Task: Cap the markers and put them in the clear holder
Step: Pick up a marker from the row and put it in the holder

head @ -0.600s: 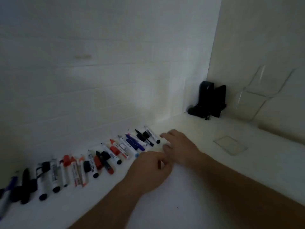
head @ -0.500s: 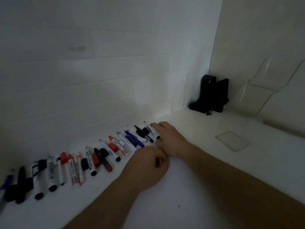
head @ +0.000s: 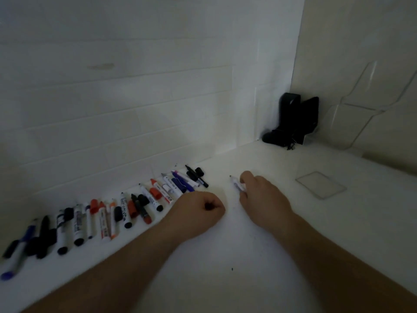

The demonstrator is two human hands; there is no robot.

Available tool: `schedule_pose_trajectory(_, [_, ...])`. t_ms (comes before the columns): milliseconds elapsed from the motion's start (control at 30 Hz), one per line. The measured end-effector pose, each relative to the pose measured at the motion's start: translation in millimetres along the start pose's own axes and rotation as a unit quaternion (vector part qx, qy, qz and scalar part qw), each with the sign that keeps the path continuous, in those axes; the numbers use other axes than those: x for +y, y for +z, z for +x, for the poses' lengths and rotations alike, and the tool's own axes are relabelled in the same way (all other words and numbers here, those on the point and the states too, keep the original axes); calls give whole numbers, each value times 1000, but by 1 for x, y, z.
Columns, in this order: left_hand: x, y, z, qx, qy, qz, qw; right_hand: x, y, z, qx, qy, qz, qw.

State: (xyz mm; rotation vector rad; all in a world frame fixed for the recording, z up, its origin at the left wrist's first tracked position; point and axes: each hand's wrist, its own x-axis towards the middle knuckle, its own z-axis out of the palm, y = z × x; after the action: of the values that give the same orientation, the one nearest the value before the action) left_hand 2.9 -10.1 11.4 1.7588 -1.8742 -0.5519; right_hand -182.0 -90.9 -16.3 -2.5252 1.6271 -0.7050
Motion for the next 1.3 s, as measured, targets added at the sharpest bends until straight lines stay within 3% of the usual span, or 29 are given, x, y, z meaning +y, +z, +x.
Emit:
schedule_pose_trajectory(67, [11, -14, 15, -38, -11, 19, 999, 2, 2, 3, 2, -5, 8, 1000])
schedule_pose_trajectory(167, [20, -40, 55, 59, -11, 105, 993, 7, 0, 6, 1, -2, 71, 997])
schedule_pose_trajectory(233, [13, -51, 85, 82, -23, 190, 978, 12, -3, 9, 13, 8, 134, 991])
schedule_pose_trajectory(333, [-5, -52, 119, -20, -99, 318, 943, 21, -3, 11, 9, 27, 188, 982])
schedule_pose_trajectory(433, [-8, -43, 135, -95, -150, 361, 916, 26, -4, 13, 3, 37, 211, 977])
schedule_pose_trajectory(567, [-4, -35, 142, -27, -102, 374, 921, 25, -8, 12, -17, 49, 239, 970])
schedule_pose_trajectory(633, [0, -33, 136, 38, -56, 274, 959, 27, -8, 13, -9, 60, 253, 966])
schedule_pose_trajectory(700, [10, -28, 116, 100, -24, 64, 993, 28, -11, 14, 14, 69, 274, 959])
schedule_pose_trajectory(767, [22, -16, 87, 125, -21, -172, 977, 26, -14, 13, 21, 73, 305, 949])
schedule_pose_trajectory(867, [24, -3, 55, 167, -16, -343, 924, 23, -15, 13, 28, 67, 341, 937])
schedule_pose_trajectory(1000, [12, 9, 45, 222, -17, -374, 900, 22, -18, 12, 37, 29, 358, 932])
schedule_pose_trajectory(1167, [2, 15, 37, 253, -32, -352, 901, 24, -21, 14, 86, -58, 197, 975])
schedule_pose_trajectory(1300, [1, 16, 37, 253, -14, -317, 914, 25, -21, 14, 112, -69, 78, 988])
